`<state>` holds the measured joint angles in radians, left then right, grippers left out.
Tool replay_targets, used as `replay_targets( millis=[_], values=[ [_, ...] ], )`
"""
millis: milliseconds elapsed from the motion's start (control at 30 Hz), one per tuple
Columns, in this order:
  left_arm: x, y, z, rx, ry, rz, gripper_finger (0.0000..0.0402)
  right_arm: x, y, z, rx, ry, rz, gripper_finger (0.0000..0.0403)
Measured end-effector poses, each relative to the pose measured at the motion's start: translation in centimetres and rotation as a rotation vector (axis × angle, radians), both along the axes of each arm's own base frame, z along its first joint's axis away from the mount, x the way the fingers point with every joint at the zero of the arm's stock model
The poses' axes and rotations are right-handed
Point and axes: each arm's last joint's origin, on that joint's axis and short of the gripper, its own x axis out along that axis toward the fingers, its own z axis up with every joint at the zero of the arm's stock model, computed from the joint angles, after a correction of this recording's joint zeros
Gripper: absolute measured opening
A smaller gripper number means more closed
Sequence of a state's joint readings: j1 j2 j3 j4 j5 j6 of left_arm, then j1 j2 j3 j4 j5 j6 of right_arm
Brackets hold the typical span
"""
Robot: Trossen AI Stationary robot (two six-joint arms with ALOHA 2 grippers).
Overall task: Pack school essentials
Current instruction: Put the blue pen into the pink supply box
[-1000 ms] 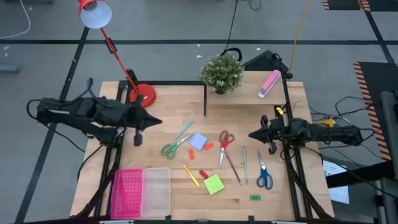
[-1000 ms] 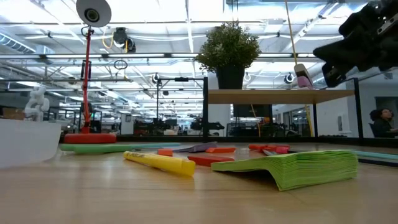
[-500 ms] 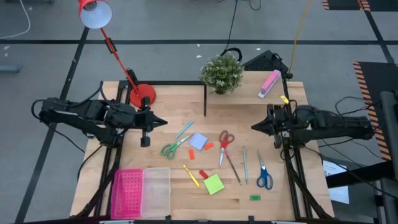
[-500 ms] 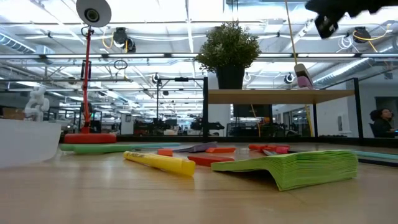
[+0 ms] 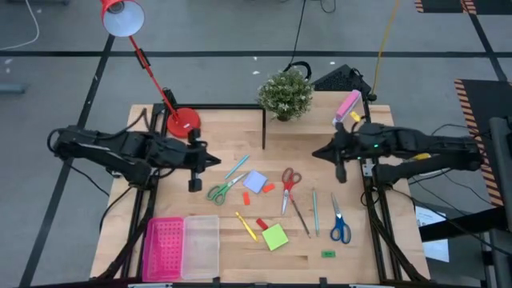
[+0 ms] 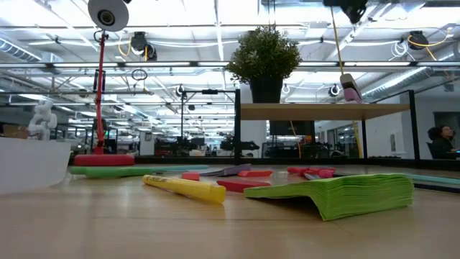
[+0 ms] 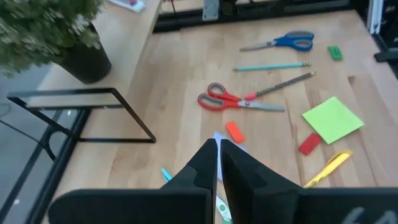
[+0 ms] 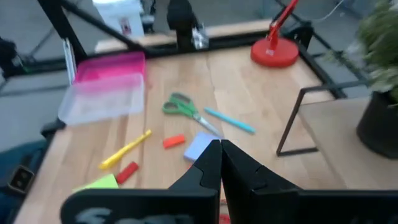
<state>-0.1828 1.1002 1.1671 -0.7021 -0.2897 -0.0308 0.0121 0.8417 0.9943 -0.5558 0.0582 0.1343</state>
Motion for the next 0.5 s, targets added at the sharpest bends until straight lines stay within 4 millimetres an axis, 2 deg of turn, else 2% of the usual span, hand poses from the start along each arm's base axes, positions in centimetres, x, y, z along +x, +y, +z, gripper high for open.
replay_targets(
  millis=[233, 500],
  values=[
    [2.6, 0.1, -2.3, 0.001, 0.108, 0.015, 0.0016, 1.8, 1.2, -2.8, -0.030, 0.119, 0.025, 0.0000],
    [5.6, 2.2, -5.4, -0.063, 0.228, 0.161, 0.0053, 2.5, 2.9, -5.6, -0.117, 0.205, 0.046, 0.0000]
  ],
)
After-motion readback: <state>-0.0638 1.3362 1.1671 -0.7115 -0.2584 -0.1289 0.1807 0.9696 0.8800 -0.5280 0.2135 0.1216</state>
